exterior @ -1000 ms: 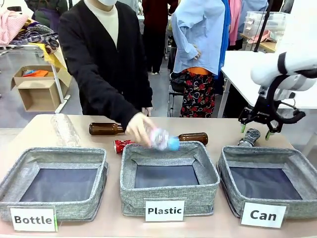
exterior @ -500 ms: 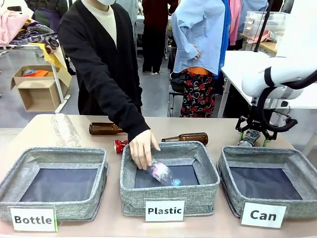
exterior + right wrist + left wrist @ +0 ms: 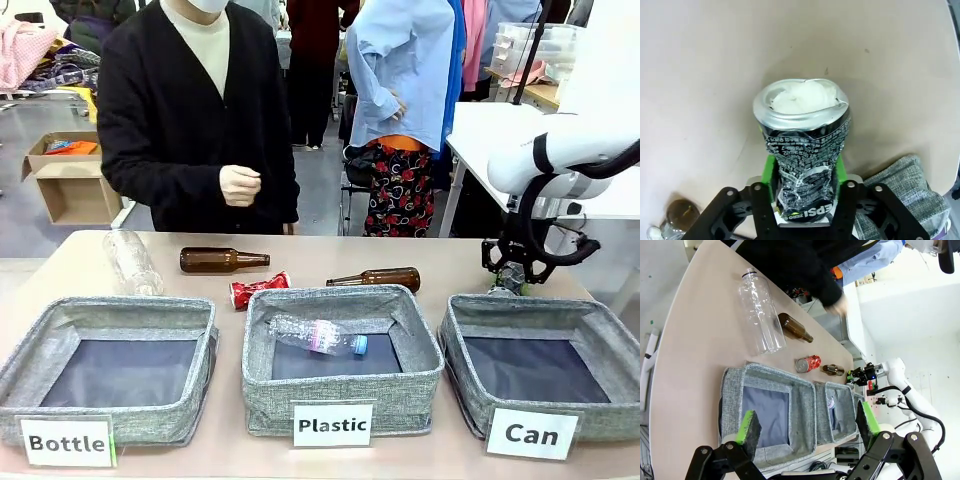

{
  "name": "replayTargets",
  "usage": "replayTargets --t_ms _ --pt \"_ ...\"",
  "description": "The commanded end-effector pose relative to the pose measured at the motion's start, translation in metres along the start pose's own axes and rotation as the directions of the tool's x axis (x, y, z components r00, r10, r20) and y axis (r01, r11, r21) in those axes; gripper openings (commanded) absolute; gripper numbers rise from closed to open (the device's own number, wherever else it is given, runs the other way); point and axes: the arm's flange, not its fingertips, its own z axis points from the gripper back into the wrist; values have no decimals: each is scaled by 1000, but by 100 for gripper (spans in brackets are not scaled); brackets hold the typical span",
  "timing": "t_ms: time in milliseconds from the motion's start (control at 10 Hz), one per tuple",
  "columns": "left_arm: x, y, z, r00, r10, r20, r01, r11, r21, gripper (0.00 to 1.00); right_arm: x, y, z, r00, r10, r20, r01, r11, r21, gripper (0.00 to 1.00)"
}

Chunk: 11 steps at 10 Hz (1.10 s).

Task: Sort the can waste into the basket.
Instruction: Pick up the can waste from the table and place it in the right Fabric basket.

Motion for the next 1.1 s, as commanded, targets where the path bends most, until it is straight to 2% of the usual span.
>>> replayTargets --t_ms 0,100,200,400,600,900,1000 --pt "0 1 -1 1000 -21 11 21 1000 -18 100 -3 1 8 999 -37 5 37 999 -13 0" --pt "0 1 -1 1000 -21 11 21 1000 -18 100 -2 0 10 999 -40 8 40 999 -5 3" --pt "0 1 -1 1000 -21 11 21 1000 -18 100 -2 0 12 999 -40 6 40 999 2 0" --pt "0 1 -1 1000 -21 11 21 1000 -18 100 -5 -4 20 999 -29 19 28 999 18 0" --pt "0 1 -1 1000 -21 11 21 1000 -18 100 -18 -18 49 998 12 67 -16 998 61 0" --pt "0 1 -1 1000 -21 11 21 1000 -18 100 -68 -71 133 961 186 205 -225 956 189 0" --pt "0 1 -1 1000 -21 11 21 1000 -18 100 -91 -85 147 933 294 206 -334 922 197 0"
